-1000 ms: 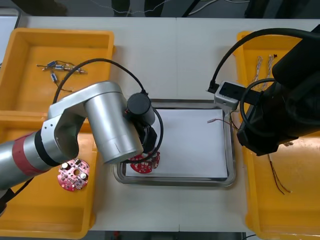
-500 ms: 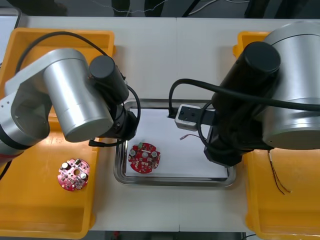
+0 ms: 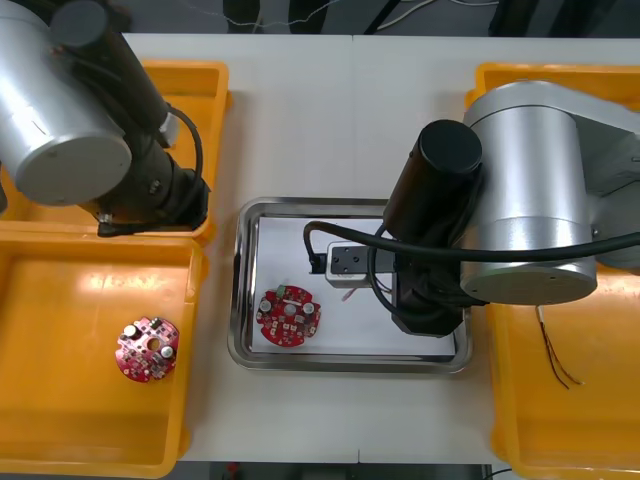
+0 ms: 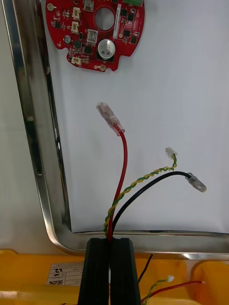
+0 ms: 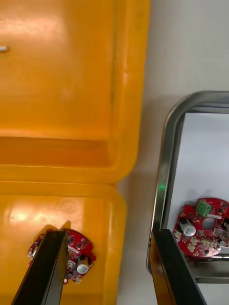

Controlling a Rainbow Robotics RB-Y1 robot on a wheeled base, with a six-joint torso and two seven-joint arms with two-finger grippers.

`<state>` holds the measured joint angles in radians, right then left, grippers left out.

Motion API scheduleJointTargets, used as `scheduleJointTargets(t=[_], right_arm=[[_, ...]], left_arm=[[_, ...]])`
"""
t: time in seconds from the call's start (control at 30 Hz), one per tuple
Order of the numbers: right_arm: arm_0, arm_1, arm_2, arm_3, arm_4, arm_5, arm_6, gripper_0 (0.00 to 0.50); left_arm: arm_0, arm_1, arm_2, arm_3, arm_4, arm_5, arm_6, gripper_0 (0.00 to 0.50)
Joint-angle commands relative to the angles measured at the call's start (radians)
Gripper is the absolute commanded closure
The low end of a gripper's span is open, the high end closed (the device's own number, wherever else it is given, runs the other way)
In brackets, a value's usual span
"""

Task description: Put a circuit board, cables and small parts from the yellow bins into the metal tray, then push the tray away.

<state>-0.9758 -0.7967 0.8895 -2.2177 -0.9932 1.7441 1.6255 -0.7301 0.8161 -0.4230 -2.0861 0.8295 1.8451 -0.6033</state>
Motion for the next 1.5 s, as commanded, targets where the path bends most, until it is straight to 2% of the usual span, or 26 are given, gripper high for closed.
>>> scheduleJointTargets(t=[0.03, 0.27, 0.53, 0.9, 1.27, 1.5], right_arm=[[-0.037, 0.031, 0.055, 0.044, 0.025, -0.032, 0.096, 0.5], [-0.027, 0.071, 0.105, 0.115, 0.074, -0.064, 0.119, 0.5], [-0.009, 0.097, 0.203, 0.164, 0.186, -0.097, 0.102, 0.5], [0.131, 0.116, 0.201, 0.179, 0.317, -0.149, 0.086, 0.5], [0.186, 0.166, 0.201, 0.247, 0.377, -0.192, 0.07, 0.5], [0.187, 0.159, 0.201, 0.247, 0.384, -0.219, 0.063, 0.5]], left_arm=[[-0.035, 0.04, 0.082, 0.069, 0.022, 0.017, -0.102, 0.0], [-0.068, 0.052, 0.105, 0.192, 0.013, 0.005, -0.199, 0.0], [-0.141, 0.057, 0.105, 0.376, 0.002, -0.04, -0.297, 0.0], [-0.212, 0.055, 0.105, 0.597, -0.023, -0.15, -0.397, 0.0], [-0.265, 0.034, 0.105, 0.787, -0.07, -0.236, -0.494, 0.0], [-0.278, 0.0, 0.105, 0.88, -0.109, -0.34, -0.513, 0.0]])
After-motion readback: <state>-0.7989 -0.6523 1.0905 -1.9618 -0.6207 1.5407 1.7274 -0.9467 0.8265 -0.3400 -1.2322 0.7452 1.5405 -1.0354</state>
